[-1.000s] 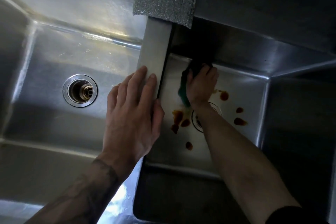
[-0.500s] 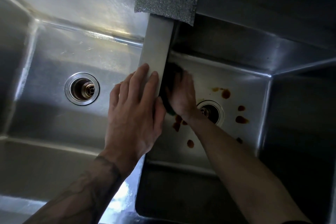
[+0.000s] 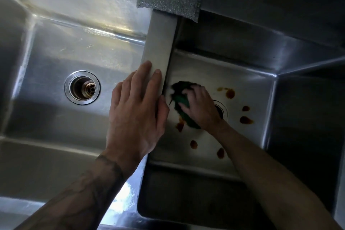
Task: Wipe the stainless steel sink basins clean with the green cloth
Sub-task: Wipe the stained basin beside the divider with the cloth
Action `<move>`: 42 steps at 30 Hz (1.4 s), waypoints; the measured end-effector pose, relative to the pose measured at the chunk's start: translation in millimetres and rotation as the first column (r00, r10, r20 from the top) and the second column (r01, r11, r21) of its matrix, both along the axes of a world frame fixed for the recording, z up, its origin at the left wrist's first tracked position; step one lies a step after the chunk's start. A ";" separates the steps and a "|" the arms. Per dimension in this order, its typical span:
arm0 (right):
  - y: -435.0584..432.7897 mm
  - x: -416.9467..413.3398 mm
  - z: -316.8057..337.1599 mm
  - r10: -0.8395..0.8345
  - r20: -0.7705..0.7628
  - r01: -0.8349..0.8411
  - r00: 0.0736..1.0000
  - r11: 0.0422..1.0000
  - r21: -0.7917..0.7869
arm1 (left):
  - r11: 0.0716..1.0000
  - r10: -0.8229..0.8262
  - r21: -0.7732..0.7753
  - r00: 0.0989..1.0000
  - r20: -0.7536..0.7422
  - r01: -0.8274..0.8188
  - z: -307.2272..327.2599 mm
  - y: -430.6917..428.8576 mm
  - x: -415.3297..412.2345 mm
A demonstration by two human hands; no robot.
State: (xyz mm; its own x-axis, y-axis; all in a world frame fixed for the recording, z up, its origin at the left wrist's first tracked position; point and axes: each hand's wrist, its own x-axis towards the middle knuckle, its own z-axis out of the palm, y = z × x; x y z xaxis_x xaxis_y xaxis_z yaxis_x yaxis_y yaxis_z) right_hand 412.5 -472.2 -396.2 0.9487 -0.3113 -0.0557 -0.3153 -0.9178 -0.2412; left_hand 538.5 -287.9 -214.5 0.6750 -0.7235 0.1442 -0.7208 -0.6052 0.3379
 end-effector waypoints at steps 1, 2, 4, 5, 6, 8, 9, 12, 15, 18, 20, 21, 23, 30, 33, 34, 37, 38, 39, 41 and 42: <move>-8.9 2.2 -0.6 -0.148 -0.002 0.148 0.989 0.989 -0.026 | 1.000 0.000 0.000 1.000 0.003 0.000 -0.1 -0.1 0.2; -15.7 10.8 -2.1 -0.336 0.025 0.337 0.941 0.940 -0.057 | 1.000 -0.001 0.001 1.000 0.007 0.001 -0.4 -0.2 0.1; -11.4 36.4 -0.5 -0.604 0.096 0.611 0.791 0.790 -0.057 | 1.000 -0.004 0.004 1.000 0.016 0.004 -1.0 -0.4 0.0; 1.1 44.6 4.1 -0.635 0.101 0.639 0.766 0.769 -0.019 | 1.000 -0.006 0.005 1.000 0.019 0.006 -0.8 -0.2 -0.1; 16.4 44.2 4.7 -0.581 0.088 0.583 0.809 0.813 0.011 | 1.000 -0.006 0.006 1.000 0.020 0.006 -0.5 0.4 -0.1; 44.1 21.0 4.5 -0.224 0.041 0.222 0.974 0.974 0.040 | 1.000 -0.006 0.004 1.000 0.020 0.005 -0.5 0.0 0.4; 45.3 4.5 4.1 -0.049 0.020 0.047 0.999 0.997 0.058 | 1.000 -0.004 0.007 1.000 0.016 0.004 -0.5 0.2 0.1; 11.9 -16.7 0.5 -0.087 -0.009 0.088 0.996 0.996 0.035 | 1.000 0.002 0.006 1.000 0.007 -0.002 -0.9 -0.4 0.2; -2.5 15.4 -2.0 -0.528 0.059 0.531 0.847 0.845 -0.063 | 1.000 -0.002 0.007 1.000 0.005 0.002 -0.8 -1.1 0.0; 31.4 30.3 5.5 -0.498 0.055 0.497 0.865 0.867 0.030 | 1.000 -0.003 0.005 1.000 0.003 0.003 0.0 -0.1 -0.4; 47.3 7.4 6.9 -0.101 0.032 0.099 0.994 0.993 0.061 | 1.000 -0.006 0.008 1.000 -0.005 0.006 0.0 -0.1 -0.8; 40.6 -5.1 6.1 0.067 0.018 -0.068 0.998 0.996 0.058 | 1.000 -0.007 0.010 1.000 -0.009 0.007 0.1 0.2 -0.8; 15.3 -11.8 1.1 0.086 -0.009 -0.086 0.996 0.996 0.021 | 1.000 -0.003 0.010 1.000 -0.009 0.003 0.0 -0.4 0.3; 40.3 42.7 3.6 -0.434 0.064 0.432 0.899 0.901 0.045 | 1.000 -0.004 0.002 1.000 -0.006 0.004 0.7 -0.1 0.7; 42.4 0.9 4.1 0.087 0.012 -0.088 0.996 0.993 0.074 | 1.000 -0.002 -0.002 1.000 -0.019 0.002 1.6 -0.4 1.4; 27.2 -7.1 0.4 0.139 0.014 -0.140 0.990 0.987 0.079 | 1.000 0.001 -0.003 1.000 -0.021 -0.001 1.6 -0.6 0.5; -12.8 2.0 -5.1 -0.193 0.015 0.193 0.981 0.981 0.026 | 1.000 0.003 -0.002 1.000 -0.015 -0.004 1.4 -1.3 -0.4; -15.5 11.8 -7.4 -0.368 0.049 0.368 0.929 0.930 0.003 | 1.000 0.004 0.001 1.000 -0.011 -0.004 1.4 -1.1 -0.2; -8.5 21.5 -5.9 -0.489 0.081 0.490 0.869 0.872 0.001 | 1.000 0.003 0.005 1.000 -0.006 -0.003 1.3 -1.2 -0.4; 23.3 29.3 -0.3 -0.498 0.080 0.496 0.863 0.867 0.049 | 1.000 0.002 0.007 1.000 -0.001 -0.002 1.5 -1.0 -0.5; 40.7 22.6 -0.3 -0.363 0.048 0.359 0.930 0.930 0.078 | 1.000 0.002 0.009 1.000 -0.003 -0.002 1.5 -1.0 -0.6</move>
State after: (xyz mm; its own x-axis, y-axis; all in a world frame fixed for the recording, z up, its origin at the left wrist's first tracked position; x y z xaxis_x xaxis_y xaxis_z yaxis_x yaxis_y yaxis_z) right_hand 435.1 -431.5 -396.5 0.7748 -0.6313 -0.0345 -0.6057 -0.7256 -0.3267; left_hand 537.9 -288.9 -213.0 0.6771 -0.7232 0.1361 -0.7185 -0.6097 0.3347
